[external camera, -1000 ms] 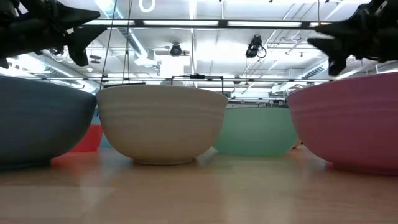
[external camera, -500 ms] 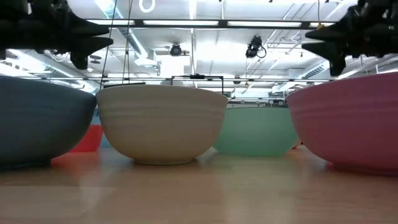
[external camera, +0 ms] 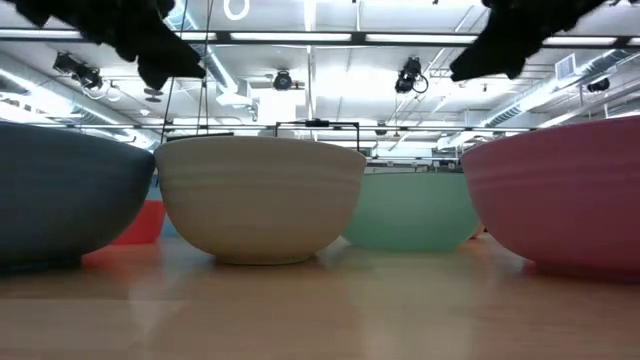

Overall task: Nest bowls inside each other
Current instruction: Stack the light blue bowl on top of the light green bowl

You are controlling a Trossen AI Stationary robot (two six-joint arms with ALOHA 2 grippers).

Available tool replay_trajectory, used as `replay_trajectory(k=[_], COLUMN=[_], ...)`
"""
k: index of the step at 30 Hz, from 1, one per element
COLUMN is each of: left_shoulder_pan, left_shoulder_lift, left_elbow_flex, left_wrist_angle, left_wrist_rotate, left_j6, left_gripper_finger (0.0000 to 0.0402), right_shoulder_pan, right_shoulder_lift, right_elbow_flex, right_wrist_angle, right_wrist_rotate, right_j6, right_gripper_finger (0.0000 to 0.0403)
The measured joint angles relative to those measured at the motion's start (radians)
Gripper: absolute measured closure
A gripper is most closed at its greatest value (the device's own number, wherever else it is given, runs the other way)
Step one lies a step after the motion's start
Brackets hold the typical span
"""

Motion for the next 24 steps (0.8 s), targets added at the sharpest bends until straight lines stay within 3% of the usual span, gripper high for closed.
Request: replay_trajectory(k=[3, 8, 12, 16, 24], left_shoulder_pan=[-0.046, -0.100, -0.113, -0.113, -0.111], left_shoulder_lift=[0.109, 0.262, 0.344, 0.383, 0.426], left_elbow_flex=[0.092, 0.219, 0.268, 0.270, 0.270], left_wrist_angle=[-0.122, -0.356, -0.500, -0.539, -0.641], left_wrist_rotate=[-0.010, -0.134, -0.210, -0.214, -0.320], left_j6=[-0.002, -0.036, -0.037, -0.008, 0.115], left_gripper_finger=[0.0234, 0.0234, 0.0234, 0.0234, 0.0234], right_shoulder_pan=[0.040, 0.081, 0.090, 0.120, 0.215], right_shoulder_lift=[0.132, 0.318, 0.423, 0.488, 0.506], right_elbow_flex=[0.120, 0.282, 0.378, 0.416, 0.418], right_wrist_angle=[-0.128, -0.317, -0.462, -0.546, -0.602], right_wrist_rotate=[0.033, 0.120, 0.049, -0.071, -0.053], right_j6=[0.069, 0.324, 0.562, 0.676, 0.826], right_gripper_finger=[0.0279, 0.0288, 0.0298, 0.0303, 0.0303])
